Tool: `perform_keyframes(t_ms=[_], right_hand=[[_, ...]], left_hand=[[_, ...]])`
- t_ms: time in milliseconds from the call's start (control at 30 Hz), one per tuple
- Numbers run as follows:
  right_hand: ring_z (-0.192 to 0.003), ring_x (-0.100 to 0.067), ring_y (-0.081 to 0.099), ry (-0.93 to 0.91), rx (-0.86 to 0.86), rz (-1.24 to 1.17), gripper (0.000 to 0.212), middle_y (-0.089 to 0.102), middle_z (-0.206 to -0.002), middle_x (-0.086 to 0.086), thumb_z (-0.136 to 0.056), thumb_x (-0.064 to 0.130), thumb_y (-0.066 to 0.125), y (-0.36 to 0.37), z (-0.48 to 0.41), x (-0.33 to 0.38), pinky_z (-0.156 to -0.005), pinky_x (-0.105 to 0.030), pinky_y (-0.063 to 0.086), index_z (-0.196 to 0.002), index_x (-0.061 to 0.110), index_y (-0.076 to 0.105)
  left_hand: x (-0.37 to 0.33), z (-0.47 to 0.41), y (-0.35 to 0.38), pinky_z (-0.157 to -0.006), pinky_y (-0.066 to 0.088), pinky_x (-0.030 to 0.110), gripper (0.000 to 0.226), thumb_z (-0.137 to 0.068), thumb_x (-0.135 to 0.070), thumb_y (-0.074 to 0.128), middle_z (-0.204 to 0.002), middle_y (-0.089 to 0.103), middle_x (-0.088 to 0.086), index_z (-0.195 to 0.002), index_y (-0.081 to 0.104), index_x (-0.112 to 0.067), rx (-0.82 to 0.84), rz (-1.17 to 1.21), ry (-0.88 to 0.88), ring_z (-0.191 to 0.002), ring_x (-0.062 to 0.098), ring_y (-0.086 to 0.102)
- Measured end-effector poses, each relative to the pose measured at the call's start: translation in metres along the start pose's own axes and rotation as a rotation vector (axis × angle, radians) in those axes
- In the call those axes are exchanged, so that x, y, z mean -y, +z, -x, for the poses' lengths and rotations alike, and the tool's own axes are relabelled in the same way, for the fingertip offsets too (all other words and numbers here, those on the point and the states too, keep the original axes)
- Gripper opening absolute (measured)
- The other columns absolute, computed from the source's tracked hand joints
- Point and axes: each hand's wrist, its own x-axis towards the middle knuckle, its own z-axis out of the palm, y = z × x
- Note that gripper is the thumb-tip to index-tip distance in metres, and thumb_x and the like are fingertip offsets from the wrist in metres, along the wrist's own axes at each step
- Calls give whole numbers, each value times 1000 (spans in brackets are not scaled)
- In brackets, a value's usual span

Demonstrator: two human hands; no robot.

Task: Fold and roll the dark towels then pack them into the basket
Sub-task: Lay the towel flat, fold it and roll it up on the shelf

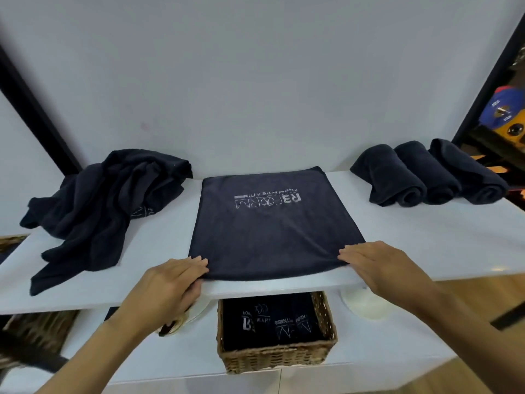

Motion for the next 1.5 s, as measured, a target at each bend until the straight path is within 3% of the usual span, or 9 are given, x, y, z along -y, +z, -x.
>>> perform_keyframes(t_ms=[133, 267, 500, 800, 933, 1033, 1167, 1333, 1500], right_hand=[[-66, -5, 62, -6, 107, -65, 51, 67, -86, 18, -60, 1, 82, -17, 20, -2, -51, -19, 49, -99, 31, 70], [-88, 0, 59, 6, 237, -249, 27, 59, -97, 27, -96, 19, 52, -34, 27, 1, -73, -19, 50, -106, 42, 60], [-101, 13, 55, 235, 26, -585, 30, 63, -100, 31, -94, 15, 59, -81, -33, -18, -82, -3, 39, -110, 40, 63], [-84, -5, 66, 220, 896, -694, 11, 70, -92, 10, -89, 31, 68, -64, -48, -28, -76, -21, 52, -100, 31, 69], [-79, -9, 68, 404, 444, -823, 14, 72, -92, 3, -96, 22, 57, -38, -94, -49, -69, -22, 54, -101, 22, 70], [-84, -12, 63, 479, 188, -615, 24, 66, -115, 5, -97, 15, 51, -1, -140, -65, -72, -18, 47, -115, 22, 66], [-114, -19, 55, 518, 263, -521, 39, 56, -128, -4, -94, 17, 57, 31, -179, -83, -97, -28, 41, -133, 14, 53], [-92, -19, 58, 535, 347, -547, 17, 60, -88, 5, -84, 21, 70, 31, -199, -93, -74, -27, 42, -96, 10, 65], [-82, -17, 56, 621, 297, -904, 10, 64, -92, -3, -85, 16, 69, 24, -210, -113, -73, -26, 42, -91, 15, 61]], left_hand=[[-19, 21, -14, -53, 53, 28, 32, -97, -33, 38, -82, 70, -6, -94, 66, -20, -33, 102, 43, -62, 15, 62], [-29, 36, -28, -59, 44, 12, 25, -97, -44, 40, -83, 61, -20, -97, 62, -31, 48, 252, -49, -67, 0, 54], [-11, -28, -73, -67, 46, 10, 15, -91, -16, 66, -81, 70, -14, -86, 71, -29, 30, 502, -380, -77, 5, 65], [-11, -42, -64, -76, 53, 27, 18, -80, -47, 72, -80, 72, -9, -80, 75, -30, 716, 669, -461, -73, 7, 65], [14, -76, -26, -72, 52, 21, 9, -85, -41, 68, -84, 71, -5, -86, 71, -32, 358, 506, -586, -63, 10, 67], [41, -110, 14, -95, 47, 33, 25, -88, -33, 67, -116, 65, -3, -113, 65, -29, 165, 299, -633, -104, 15, 62], [62, -145, 33, -92, 42, 32, 53, -88, -31, 69, -123, 59, 5, -137, 50, -19, 211, 279, -801, -115, 22, 55], [82, -160, 30, -76, 47, 29, 21, -77, -31, 80, -86, 62, -3, -88, 66, -21, 307, 297, -821, -91, 20, 60], [97, -169, 20, -74, 48, 27, 22, -75, -12, 80, -86, 64, 4, -87, 63, -20, 252, 534, -783, -77, 18, 59]])
